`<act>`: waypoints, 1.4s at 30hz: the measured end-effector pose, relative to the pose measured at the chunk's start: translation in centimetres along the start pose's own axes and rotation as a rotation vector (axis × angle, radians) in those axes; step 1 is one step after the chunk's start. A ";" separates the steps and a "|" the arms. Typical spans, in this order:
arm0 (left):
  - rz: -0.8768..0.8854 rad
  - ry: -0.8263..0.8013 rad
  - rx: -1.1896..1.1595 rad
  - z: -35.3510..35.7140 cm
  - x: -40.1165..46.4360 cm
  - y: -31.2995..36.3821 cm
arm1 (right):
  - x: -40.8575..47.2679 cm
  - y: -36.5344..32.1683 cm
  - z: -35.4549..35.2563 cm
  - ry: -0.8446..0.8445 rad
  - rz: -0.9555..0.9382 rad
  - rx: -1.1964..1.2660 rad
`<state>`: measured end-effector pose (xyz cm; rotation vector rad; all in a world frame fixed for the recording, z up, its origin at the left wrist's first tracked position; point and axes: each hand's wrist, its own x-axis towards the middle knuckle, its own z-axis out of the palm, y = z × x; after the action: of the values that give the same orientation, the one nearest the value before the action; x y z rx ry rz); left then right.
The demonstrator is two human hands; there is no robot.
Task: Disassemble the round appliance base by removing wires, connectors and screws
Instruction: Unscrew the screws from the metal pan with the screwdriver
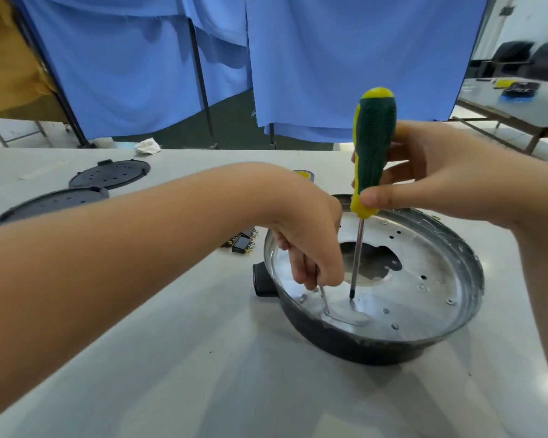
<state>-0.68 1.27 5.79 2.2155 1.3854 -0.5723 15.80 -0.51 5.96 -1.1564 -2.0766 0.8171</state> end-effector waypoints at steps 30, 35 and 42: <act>-0.150 1.012 -0.754 12.7 4.1 -13.1 | 0.5 0.4 0.1 0.009 -0.053 0.043; -0.115 0.986 -0.659 13.0 4.1 -12.4 | 0.5 0.5 0.0 0.023 -0.071 0.039; -0.039 0.888 -0.809 9.4 2.1 -8.7 | 0.5 0.3 0.2 0.039 -0.076 0.022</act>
<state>-8.72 0.67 -4.45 1.7520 1.6232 0.9428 15.61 0.04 5.72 -1.0664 -2.0613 0.7741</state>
